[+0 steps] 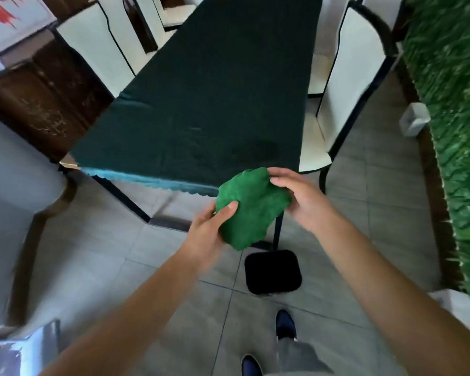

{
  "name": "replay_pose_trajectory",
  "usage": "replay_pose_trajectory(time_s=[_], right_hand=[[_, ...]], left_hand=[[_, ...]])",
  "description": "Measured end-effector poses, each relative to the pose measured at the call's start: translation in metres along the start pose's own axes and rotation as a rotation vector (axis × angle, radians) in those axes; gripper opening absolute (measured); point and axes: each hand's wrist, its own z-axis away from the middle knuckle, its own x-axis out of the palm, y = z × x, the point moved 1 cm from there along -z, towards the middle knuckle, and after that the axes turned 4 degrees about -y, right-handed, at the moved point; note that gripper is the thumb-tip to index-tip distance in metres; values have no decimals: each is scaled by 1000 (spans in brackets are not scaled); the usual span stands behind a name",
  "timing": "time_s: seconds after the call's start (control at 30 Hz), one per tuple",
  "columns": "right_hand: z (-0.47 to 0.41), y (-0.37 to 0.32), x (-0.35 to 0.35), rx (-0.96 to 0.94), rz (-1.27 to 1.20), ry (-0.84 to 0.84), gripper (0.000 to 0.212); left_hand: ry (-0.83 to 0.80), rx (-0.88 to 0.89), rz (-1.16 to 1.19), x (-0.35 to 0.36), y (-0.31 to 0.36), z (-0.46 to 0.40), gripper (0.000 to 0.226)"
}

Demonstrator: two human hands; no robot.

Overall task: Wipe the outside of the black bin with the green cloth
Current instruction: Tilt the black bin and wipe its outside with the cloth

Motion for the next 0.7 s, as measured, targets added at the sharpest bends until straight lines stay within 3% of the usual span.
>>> replay_pose_trajectory(time_s=[0.17,0.3,0.4,0.5,0.63,0.7], right_hand=[[53,65,-6,71,27,104,21],[81,111,-12,192,181,245,44],[94,138,-11,335,164,171,52],[90,160,-5,382,78,37,54],[63,203,-9,395,30,51,50],[43,235,-16,408,22,88,66]], left_hand=[[1,-93,17,-20,-46,37,39],[62,-121,19,-32,-80,51,39],[68,-153,-51,-36,-104,54,33],[96,-173,-125,-48,-132,48,43],[80,-224,-271,-63,-171,24,41],[102,-232,-318,-79,-195,4,42]])
